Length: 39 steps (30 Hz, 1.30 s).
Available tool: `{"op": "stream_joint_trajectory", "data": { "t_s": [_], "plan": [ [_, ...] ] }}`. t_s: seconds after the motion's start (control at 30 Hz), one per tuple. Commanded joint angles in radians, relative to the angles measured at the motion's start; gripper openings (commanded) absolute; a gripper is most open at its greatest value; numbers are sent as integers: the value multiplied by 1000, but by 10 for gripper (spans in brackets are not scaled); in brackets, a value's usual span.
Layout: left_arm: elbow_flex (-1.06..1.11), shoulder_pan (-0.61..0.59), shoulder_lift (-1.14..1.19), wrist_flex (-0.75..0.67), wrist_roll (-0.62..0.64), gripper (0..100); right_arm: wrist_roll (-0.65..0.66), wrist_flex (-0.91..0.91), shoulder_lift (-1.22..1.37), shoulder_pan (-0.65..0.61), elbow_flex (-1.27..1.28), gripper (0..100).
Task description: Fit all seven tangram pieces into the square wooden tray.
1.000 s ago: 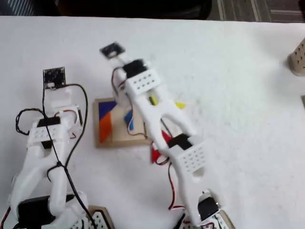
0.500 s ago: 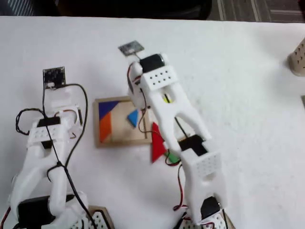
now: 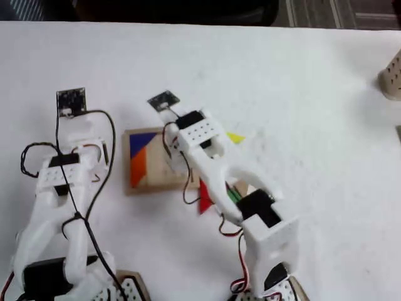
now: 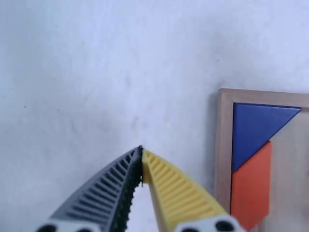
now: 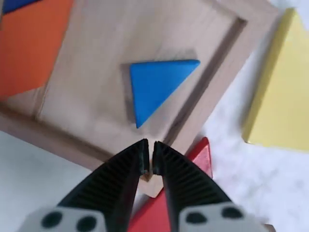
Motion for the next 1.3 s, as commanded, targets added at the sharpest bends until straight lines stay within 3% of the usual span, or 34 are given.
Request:
{"op": "stream_joint_trajectory", "data": {
  "t_s": [0.0,0.17,0.3,0.43,0.53,0.63,0.73,0.87,0.97,1.1,1.27],
  "plan": [
    [-41,-5,-7,-20,-5,24,0,15,-114,12,-11,18],
    [-43,15,-10,-14,-2,24,-37,39,-341,93,97,18],
    [-61,97,-16,43,64,24,-72,-58,-444,205,255,18],
    [-84,277,-107,157,196,24,-81,-150,-443,277,321,18],
    [-48,467,-185,176,219,24,-84,-174,-417,291,319,18],
    [21,647,-223,84,226,23,-84,-193,-400,294,319,18],
    [64,751,-208,-57,258,23,-84,-186,-404,295,319,18],
    [68,773,-54,-218,382,23,-84,-188,-404,295,319,18],
    [35,771,111,-311,393,22,-84,-188,-404,294,319,18],
    [-48,740,269,-318,394,22,-84,-191,-403,291,319,19],
    [-104,670,292,-210,394,22,-84,-191,-400,292,318,20]
  ]
}}
